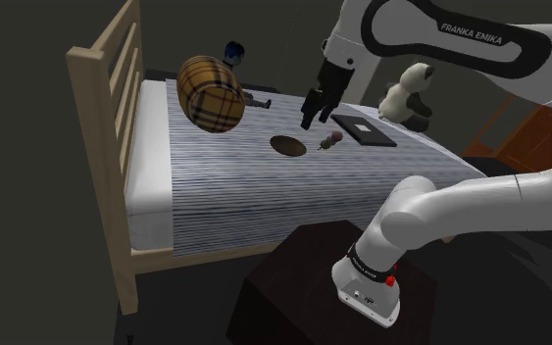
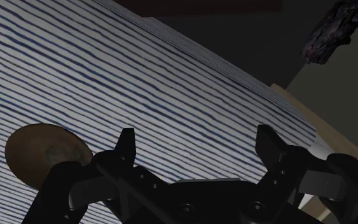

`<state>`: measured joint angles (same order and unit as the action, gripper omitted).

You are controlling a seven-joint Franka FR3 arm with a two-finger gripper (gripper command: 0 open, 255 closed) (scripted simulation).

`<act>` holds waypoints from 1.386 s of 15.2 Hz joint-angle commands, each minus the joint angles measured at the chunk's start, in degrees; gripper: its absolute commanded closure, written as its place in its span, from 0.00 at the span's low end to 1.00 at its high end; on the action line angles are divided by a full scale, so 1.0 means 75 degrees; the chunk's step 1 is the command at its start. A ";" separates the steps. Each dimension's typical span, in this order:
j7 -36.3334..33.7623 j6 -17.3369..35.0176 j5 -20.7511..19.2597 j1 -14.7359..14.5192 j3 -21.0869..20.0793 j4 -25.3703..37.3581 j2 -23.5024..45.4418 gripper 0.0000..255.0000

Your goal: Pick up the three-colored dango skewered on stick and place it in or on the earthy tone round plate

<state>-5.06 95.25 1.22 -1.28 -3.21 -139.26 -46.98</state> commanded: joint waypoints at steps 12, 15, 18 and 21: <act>0.1646 0.1203 -0.1354 0.0774 0.1463 -0.0375 0.1090 0.00; 0.2063 0.1580 -0.1677 0.0970 0.1855 -0.0297 0.1570 0.00; 0.2471 0.1962 -0.1956 0.1146 0.2240 -0.0141 0.2116 0.00; 0.2875 0.2341 -0.2178 0.1297 0.2619 0.0094 0.2722 0.00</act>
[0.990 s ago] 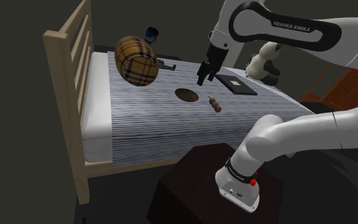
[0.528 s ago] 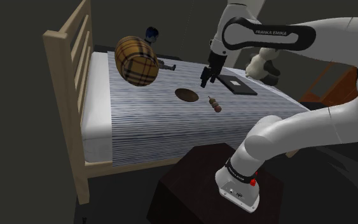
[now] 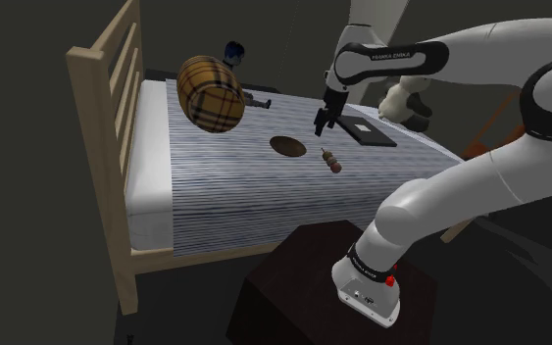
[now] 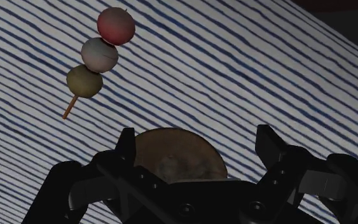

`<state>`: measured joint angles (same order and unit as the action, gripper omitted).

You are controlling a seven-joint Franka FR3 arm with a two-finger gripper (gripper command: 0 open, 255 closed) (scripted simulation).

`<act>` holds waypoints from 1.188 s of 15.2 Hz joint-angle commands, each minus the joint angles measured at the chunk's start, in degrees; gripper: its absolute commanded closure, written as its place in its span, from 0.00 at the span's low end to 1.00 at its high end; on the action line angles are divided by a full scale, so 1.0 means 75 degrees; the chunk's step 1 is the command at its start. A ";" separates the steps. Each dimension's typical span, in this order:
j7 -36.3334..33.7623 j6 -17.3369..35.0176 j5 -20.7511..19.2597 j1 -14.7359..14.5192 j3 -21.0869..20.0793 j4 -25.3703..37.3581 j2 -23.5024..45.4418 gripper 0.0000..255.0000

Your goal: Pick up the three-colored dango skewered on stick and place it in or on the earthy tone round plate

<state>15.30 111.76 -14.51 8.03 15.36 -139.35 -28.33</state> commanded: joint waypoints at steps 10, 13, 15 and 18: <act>0.1604 0.1277 -0.0217 0.0432 0.1297 0.1421 0.2604 0.00; 0.1779 0.1584 -0.0156 0.0494 0.1424 0.1482 0.2963 0.00; 0.1798 0.1797 -0.0139 0.0513 0.1459 0.1377 0.3072 0.00; 0.1833 0.2120 -0.0106 0.0541 0.1510 0.1232 0.3250 0.00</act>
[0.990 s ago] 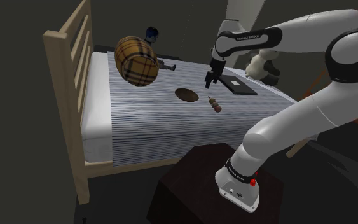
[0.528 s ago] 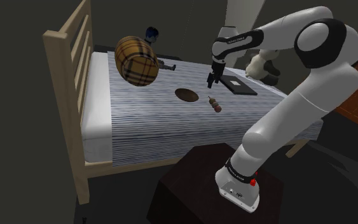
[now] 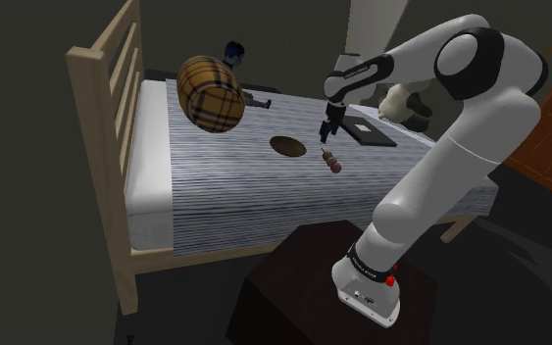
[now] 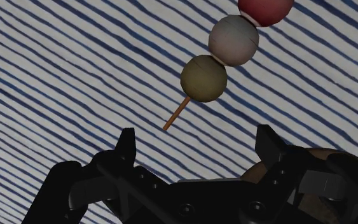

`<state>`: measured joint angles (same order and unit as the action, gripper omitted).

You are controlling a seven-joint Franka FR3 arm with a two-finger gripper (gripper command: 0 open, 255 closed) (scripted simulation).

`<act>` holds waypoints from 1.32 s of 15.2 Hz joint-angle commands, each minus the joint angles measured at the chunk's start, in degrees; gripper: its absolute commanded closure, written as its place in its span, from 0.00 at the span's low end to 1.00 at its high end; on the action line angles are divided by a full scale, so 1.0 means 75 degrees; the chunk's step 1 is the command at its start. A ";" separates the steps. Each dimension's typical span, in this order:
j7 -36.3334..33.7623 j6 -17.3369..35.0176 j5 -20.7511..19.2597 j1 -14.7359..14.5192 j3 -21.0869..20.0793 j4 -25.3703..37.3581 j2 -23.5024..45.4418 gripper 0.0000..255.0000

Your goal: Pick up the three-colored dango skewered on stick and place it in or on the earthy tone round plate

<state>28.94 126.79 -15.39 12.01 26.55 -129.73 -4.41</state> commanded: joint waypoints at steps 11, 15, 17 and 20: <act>0.0021 0.0176 0.0019 0.0016 0.0027 -0.0077 0.0097 1.00; 0.0021 0.0176 0.0019 0.0016 0.0027 -0.0077 0.0097 1.00; 0.0021 0.0176 0.0019 0.0016 0.0027 -0.0077 0.0097 1.00; 0.0021 0.0176 0.0019 0.0016 0.0027 -0.0077 0.0097 0.00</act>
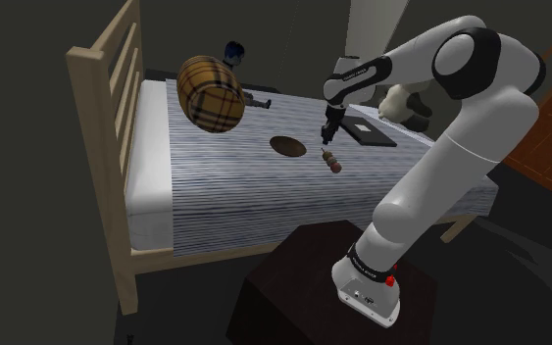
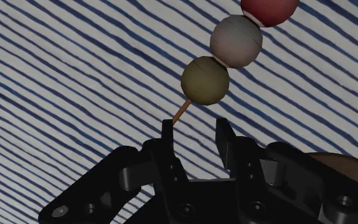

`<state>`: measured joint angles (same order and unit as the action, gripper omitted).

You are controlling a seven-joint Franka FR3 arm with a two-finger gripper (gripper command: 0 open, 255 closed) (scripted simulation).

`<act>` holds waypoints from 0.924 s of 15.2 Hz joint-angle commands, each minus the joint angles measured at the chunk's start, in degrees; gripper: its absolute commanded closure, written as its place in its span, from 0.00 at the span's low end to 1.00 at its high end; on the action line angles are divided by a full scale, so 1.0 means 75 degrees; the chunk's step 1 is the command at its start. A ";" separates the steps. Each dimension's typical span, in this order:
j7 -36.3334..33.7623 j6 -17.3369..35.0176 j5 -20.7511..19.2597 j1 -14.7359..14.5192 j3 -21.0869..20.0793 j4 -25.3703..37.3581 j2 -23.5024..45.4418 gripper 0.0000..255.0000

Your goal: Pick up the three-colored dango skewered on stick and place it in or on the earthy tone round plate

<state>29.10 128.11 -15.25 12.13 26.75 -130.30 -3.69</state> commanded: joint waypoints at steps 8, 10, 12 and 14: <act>-0.2246 -0.1191 0.0150 0.0115 -0.0027 -0.0344 0.0089 0.00; -0.2232 -0.0971 0.0153 0.0136 0.0001 -0.0473 0.0181 0.00; -0.2217 -0.0749 0.0160 0.0158 0.0028 -0.0597 0.0280 0.00; -0.2204 -0.0574 0.0167 0.0176 0.0049 -0.0692 0.0361 0.00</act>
<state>12.53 123.03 -13.97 13.36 27.01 -135.01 -1.23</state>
